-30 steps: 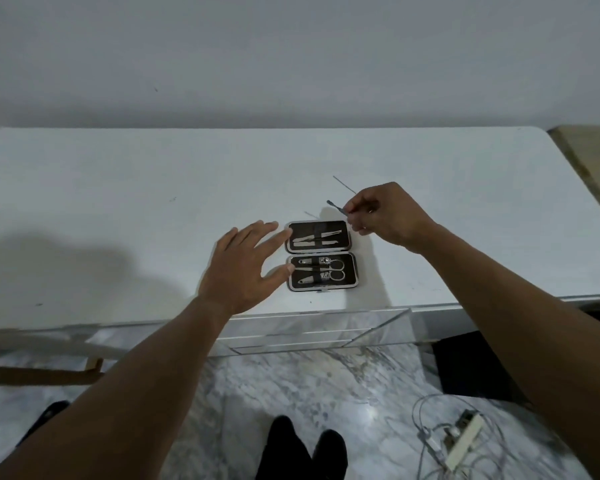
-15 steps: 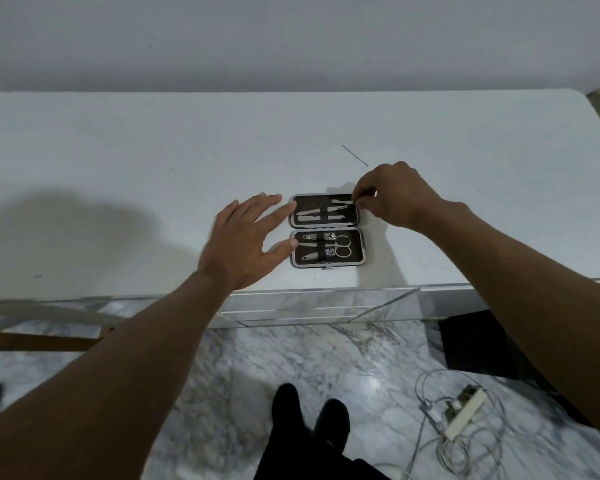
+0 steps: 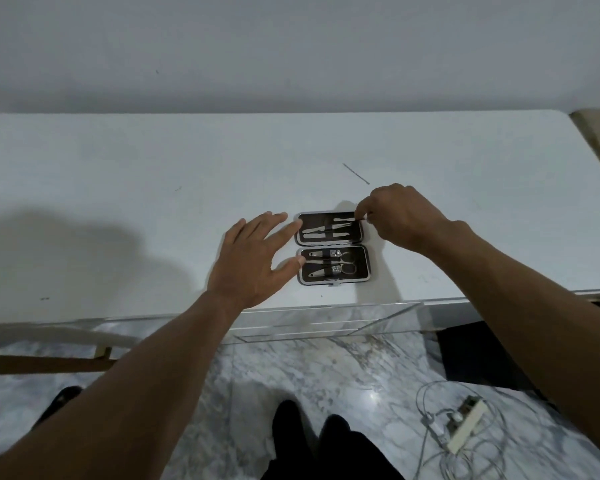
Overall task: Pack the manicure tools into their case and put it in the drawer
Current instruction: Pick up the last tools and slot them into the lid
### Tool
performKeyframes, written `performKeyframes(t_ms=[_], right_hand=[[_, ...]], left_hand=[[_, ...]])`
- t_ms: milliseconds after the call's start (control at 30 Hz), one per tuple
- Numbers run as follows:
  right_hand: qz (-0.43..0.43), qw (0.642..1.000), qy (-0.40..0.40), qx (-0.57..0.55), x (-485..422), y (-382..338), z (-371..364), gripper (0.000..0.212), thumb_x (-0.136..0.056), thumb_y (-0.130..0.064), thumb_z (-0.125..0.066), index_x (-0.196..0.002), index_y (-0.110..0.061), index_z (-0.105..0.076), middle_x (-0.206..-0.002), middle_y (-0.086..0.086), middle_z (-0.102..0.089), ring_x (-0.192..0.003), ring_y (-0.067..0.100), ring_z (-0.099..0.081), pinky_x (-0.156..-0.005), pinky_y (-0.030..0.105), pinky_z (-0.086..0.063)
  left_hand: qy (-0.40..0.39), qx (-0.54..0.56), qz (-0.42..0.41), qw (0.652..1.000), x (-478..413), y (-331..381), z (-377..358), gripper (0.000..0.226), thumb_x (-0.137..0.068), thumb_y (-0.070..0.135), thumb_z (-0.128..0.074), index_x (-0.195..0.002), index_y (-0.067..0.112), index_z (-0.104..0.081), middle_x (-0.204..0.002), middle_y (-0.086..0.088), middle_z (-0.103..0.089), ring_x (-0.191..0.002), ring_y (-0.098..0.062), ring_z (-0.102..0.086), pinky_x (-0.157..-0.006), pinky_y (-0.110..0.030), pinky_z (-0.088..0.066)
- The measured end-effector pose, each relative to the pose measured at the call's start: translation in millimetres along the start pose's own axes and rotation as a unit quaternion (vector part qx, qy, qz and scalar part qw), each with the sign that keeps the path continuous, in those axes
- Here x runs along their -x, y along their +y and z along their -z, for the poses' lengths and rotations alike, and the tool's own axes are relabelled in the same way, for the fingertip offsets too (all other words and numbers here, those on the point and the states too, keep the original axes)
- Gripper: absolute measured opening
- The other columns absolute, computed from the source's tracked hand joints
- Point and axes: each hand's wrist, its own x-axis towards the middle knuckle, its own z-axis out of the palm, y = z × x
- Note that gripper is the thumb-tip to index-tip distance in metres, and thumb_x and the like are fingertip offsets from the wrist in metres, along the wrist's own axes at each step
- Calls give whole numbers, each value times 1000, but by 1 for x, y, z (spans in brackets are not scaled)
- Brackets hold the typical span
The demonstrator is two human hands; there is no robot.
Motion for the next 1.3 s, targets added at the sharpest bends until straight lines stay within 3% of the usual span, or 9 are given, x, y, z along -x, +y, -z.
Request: performKeyframes(t_ms=[467, 767, 900, 1167, 1300], right_hand=[[35, 999, 0, -7, -8, -12, -5, 30, -85, -5, -50, -100, -21, -71, -100, 7, -71, -91, 33, -63, -78, 40, -53], [89, 996, 11, -8, -19, -18, -12, 28, -86, -1, -51, -104, -12, -70, -101, 10, -66, -92, 30, -62, -76, 34, -47], [86, 996, 23, -25, -19, -20, -15, 29, -86, 0, -52, -104, -13, -71, -99, 8, -68, -91, 29, -63, -74, 31, -46], [52, 997, 21, -56, -17, -24, -20, 26, -85, 0, -50, -98, -10, -70, -95, 9, -63, -87, 31, -61, -74, 37, -51], [17, 995, 29, -97, -17, -22, -18, 21, -91, -7, -52, -99, -10, -71, -99, 9, -61, -91, 30, -60, -79, 38, -52]], left_hand=[[-8, -5, 5, 1000, 0, 2, 1, 60, -91, 64, -36, -147, 40, -35, -152, 11, -39, -144, -12, -29, -117, -41, -20], [-11, 15, 14, 1000, 0, 3, 1, 59, -92, 63, -36, -147, 40, -34, -153, 12, -37, -145, -10, -27, -118, -42, -18], [-12, 14, 16, 1000, 0, 2, 1, 60, -92, 64, -36, -146, 40, -35, -153, 12, -37, -145, -9, -26, -119, -41, -18], [-12, 12, 10, 1000, 0, 1, 2, 60, -91, 63, -37, -146, 40, -36, -152, 13, -38, -144, -10, -27, -118, -39, -16], [-8, 15, 7, 1000, 0, 0, 1, 60, -91, 62, -39, -146, 39, -36, -152, 12, -39, -144, -11, -29, -118, -40, -19]])
